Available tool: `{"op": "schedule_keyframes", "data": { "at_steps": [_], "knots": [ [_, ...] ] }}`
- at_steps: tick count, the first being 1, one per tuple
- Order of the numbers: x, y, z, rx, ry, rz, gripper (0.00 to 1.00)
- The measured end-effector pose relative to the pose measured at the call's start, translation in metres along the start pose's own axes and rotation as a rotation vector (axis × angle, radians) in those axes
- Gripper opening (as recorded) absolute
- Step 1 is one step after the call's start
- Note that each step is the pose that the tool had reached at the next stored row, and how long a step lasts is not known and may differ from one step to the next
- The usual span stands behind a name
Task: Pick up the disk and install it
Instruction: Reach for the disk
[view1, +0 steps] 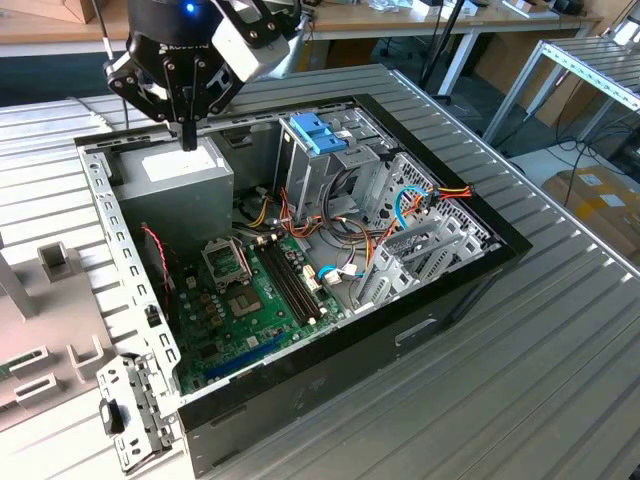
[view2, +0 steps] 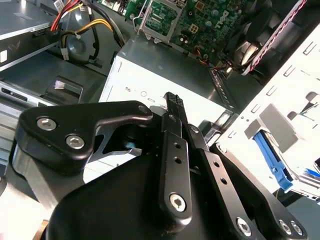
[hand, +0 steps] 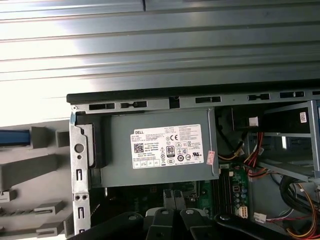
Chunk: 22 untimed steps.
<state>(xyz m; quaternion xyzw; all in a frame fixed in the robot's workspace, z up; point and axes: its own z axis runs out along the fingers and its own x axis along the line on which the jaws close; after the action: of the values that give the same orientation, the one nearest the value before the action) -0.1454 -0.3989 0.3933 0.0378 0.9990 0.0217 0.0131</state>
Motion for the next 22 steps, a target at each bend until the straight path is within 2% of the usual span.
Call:
{"op": "schedule_keyframes", "data": {
  "at_steps": [22],
  "knots": [
    [0.0203,-0.0015,-0.0005,-0.0001,-0.0002,0.000,0.11]
  ]
}}
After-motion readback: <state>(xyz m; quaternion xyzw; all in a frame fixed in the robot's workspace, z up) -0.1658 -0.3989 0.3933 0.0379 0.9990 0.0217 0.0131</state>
